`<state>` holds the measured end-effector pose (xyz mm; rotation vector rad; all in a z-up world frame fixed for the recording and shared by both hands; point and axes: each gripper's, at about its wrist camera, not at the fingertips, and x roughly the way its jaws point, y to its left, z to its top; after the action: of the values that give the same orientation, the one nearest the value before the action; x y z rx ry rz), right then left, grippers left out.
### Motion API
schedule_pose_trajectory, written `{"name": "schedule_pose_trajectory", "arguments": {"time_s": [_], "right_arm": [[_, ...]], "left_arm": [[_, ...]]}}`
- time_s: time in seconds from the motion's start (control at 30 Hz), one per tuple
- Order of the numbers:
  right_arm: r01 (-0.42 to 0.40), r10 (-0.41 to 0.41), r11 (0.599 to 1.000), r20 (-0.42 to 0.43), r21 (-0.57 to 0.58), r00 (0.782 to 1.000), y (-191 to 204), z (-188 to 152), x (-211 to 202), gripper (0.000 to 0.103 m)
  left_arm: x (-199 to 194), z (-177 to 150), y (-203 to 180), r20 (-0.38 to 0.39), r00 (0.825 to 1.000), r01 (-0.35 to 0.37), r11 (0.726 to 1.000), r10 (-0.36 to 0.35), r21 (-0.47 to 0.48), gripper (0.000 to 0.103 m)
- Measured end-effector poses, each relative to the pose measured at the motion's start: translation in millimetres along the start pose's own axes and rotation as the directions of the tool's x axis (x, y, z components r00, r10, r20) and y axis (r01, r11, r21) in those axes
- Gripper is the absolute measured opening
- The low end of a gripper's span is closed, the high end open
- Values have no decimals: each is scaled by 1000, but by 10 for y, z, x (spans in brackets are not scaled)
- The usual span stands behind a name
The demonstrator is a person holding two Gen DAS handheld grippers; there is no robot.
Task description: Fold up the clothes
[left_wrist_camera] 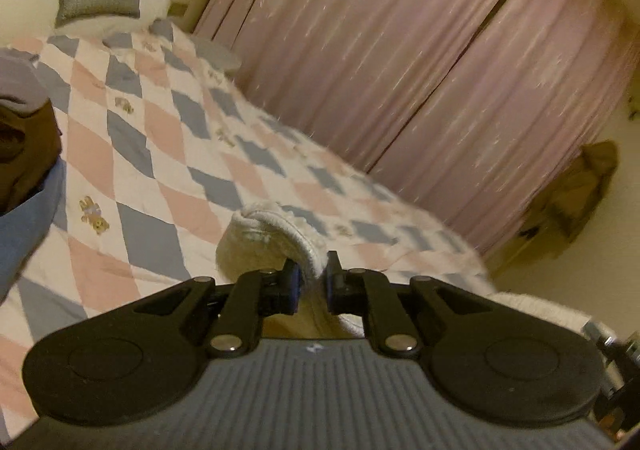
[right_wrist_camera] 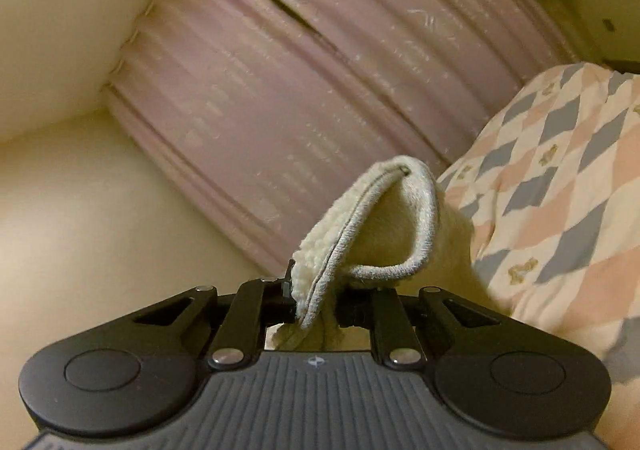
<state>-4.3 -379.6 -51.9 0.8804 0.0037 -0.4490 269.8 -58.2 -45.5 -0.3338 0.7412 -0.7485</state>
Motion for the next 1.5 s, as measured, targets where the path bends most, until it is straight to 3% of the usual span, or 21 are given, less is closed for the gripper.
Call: {"name": "schedule_pose_trajectory", "arguments": {"time_s": [0.13,0.27,0.4,0.5,0.57,0.7,0.83,0.9,1.0,1.07,1.13,1.17,1.2,1.23,1.27,1.3,1.33,1.37,1.4,1.43,1.5], "right_arm": [[49,-46,999,-139,18,989,1,106,-718,15],[115,-102,992,-213,51,972,-34,290,-961,15],[226,-182,965,-286,133,941,-344,535,-635,15],[283,-214,943,-332,175,919,-608,686,-205,15],[249,-198,955,-284,159,938,-545,814,-164,15],[85,-67,988,-136,132,988,-247,1152,-313,15],[-41,43,996,-22,75,999,-76,1322,-690,16],[-64,64,996,-6,66,998,-148,1288,-860,16],[-16,24,993,-72,114,997,-520,992,-974,17],[59,-36,987,-158,146,987,-847,706,-1061,18],[173,-117,966,-276,190,954,-1262,290,-1112,22],[240,-161,949,-340,205,927,-1472,70,-1136,30],[315,-210,925,-404,212,890,-1682,-153,-1174,33],[401,-271,892,-467,206,842,-1897,-381,-1236,38],[485,-326,853,-527,194,785,-2111,-609,-1297,40],[568,-381,806,-588,168,714,-2325,-834,-1362,40],[641,-426,756,-644,132,635,-2507,-1050,-1470,40],[685,-444,719,-678,121,586,-2619,-1215,-1628,40],[714,-450,689,-696,128,559,-2714,-1299,-1753,40],[735,-455,665,-706,137,543,-2786,-1355,-1862,40],[723,-477,682,-679,114,557,-2894,-1294,-1814,40]], "left_arm": [[-437,-210,-180,-24,1000,5,1000,-4,9,9],[-644,-312,-404,-47,999,11,999,-9,39,8],[-365,-171,-530,-133,991,-11,1000,12,13,8],[4,-54,-667,-145,985,-82,995,90,59,8],[103,88,-829,-110,989,-92,991,102,94,8],[-146,462,-1213,31,999,-24,990,19,143,8],[-628,562,-1402,159,984,47,981,-78,190,8],[-802,434,-1388,178,979,55,975,-95,217,8],[-897,38,-1212,137,988,31,970,-66,241,8],[-854,-351,-963,56,998,-9,972,-4,235,8],[-760,-821,-632,-64,994,-68,975,84,212,9],[-700,-1062,-453,-131,982,-106,973,134,203,9],[-604,-1321,-235,-215,954,-165,966,207,198,12],[-508,-1581,-16,-298,914,-223,954,276,198,15],[-414,-1845,211,-377,858,-289,934,350,208,16],[-333,-2099,449,-444,782,-367,899,437,239,13],[-288,-2286,646,-491,721,-412,872,490,265,13],[-267,-2448,833,-531,665,-447,849,526,281,13],[-263,-2557,986,-561,624,-472,834,545,285,13],[-269,-2625,1102,-582,597,-494,824,553,277,13],[-239,-2624,1190,-593,591,-503,825,547,259,13]]}}
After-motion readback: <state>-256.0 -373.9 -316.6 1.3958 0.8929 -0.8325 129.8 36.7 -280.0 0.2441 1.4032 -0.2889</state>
